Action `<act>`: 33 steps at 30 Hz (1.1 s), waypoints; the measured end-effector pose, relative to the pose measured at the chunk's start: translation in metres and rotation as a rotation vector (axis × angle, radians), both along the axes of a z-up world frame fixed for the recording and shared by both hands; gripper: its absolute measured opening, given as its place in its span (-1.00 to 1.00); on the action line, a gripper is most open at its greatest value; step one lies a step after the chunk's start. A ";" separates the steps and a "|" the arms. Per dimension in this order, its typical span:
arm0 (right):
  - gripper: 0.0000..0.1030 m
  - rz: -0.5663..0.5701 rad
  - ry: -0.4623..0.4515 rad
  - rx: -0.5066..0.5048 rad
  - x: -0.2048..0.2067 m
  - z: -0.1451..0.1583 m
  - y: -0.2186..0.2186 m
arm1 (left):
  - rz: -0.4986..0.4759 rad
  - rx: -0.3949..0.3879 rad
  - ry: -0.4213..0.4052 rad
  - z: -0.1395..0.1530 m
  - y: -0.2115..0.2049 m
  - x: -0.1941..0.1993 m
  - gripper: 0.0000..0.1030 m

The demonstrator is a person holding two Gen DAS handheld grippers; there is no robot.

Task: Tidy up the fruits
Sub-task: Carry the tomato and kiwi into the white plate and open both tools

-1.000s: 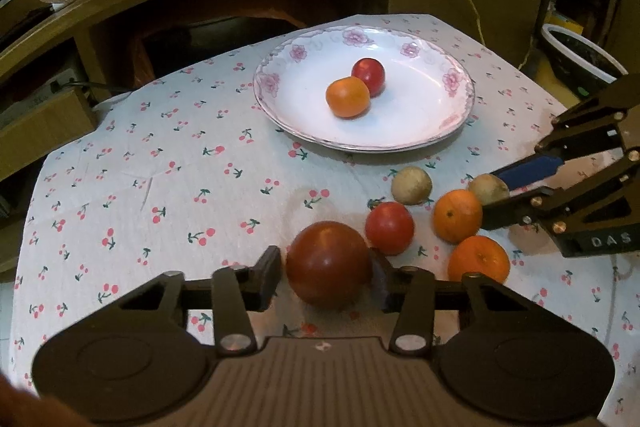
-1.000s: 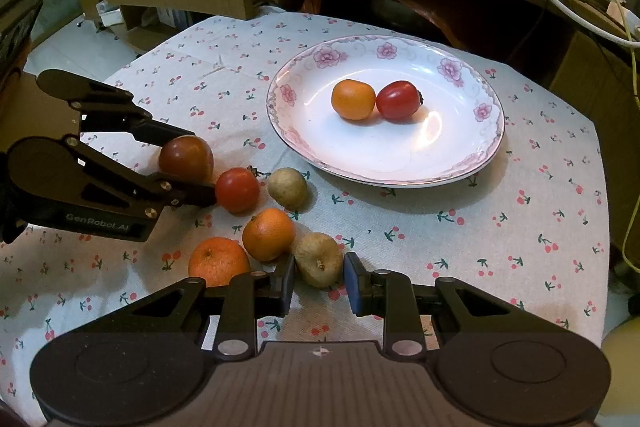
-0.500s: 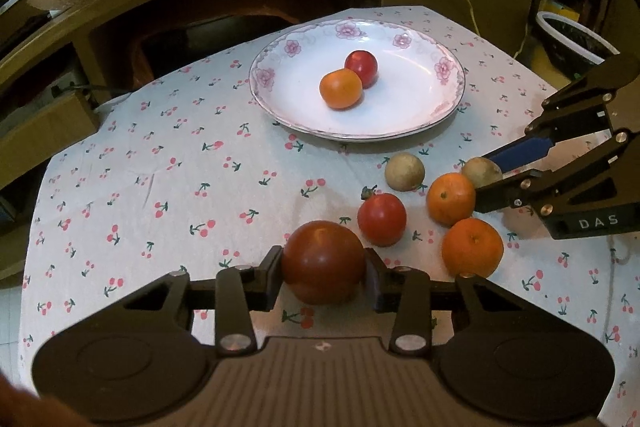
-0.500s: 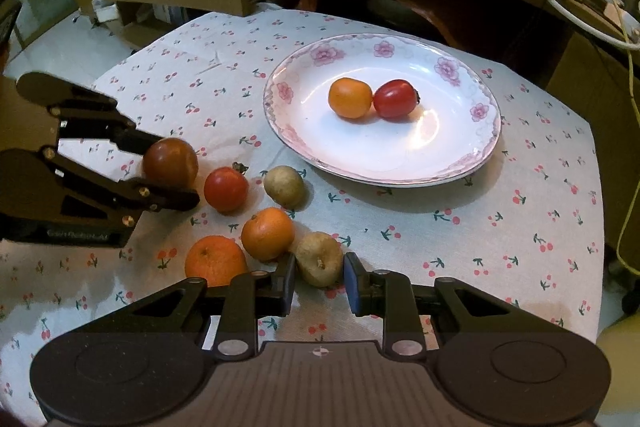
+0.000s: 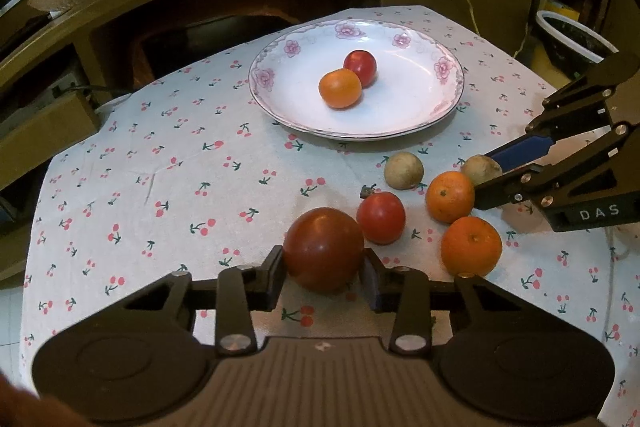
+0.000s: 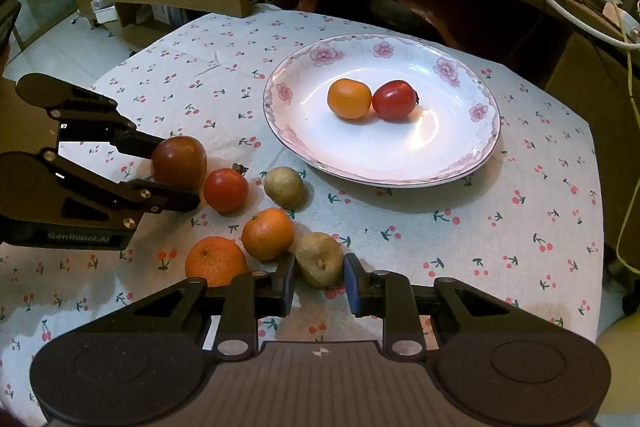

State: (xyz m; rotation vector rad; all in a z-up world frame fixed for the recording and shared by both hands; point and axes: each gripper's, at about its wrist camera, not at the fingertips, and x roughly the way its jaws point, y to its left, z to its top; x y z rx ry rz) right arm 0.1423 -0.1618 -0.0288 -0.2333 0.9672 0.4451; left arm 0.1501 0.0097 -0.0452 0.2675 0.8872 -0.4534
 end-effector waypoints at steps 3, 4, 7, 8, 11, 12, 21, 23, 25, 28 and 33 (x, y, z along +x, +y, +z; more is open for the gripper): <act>-0.51 -0.009 0.000 0.009 0.001 0.001 -0.002 | 0.002 -0.005 0.002 0.001 -0.001 0.000 -0.14; -0.51 -0.011 -0.002 0.012 0.001 0.002 -0.002 | 0.002 -0.010 0.001 0.002 -0.001 0.000 -0.14; -0.51 -0.018 -0.007 0.026 0.001 0.006 -0.003 | 0.000 -0.022 -0.006 0.005 -0.002 -0.001 -0.14; -0.51 -0.021 -0.010 0.031 0.001 0.008 -0.003 | 0.001 -0.027 -0.009 0.007 -0.002 -0.001 -0.14; -0.51 -0.030 -0.021 0.043 0.001 0.012 -0.005 | 0.005 -0.046 -0.019 0.013 -0.004 0.000 -0.14; -0.51 -0.034 -0.025 0.046 0.002 0.014 -0.005 | 0.005 -0.053 -0.023 0.016 -0.005 0.001 -0.14; -0.51 -0.068 -0.068 0.080 0.011 0.029 -0.007 | 0.006 -0.082 -0.065 0.032 -0.020 0.014 -0.14; -0.51 -0.077 -0.079 0.080 0.014 0.030 -0.007 | 0.008 -0.090 -0.071 0.035 -0.024 0.019 -0.14; -0.51 -0.092 -0.085 0.082 0.018 0.031 -0.008 | 0.009 -0.093 -0.078 0.036 -0.029 0.024 -0.14; -0.51 -0.115 -0.094 0.086 0.025 0.032 -0.010 | 0.016 -0.094 -0.083 0.036 -0.035 0.032 -0.14; -0.51 -0.143 -0.105 0.090 0.036 0.030 -0.011 | 0.038 -0.090 -0.067 0.026 -0.036 0.043 -0.14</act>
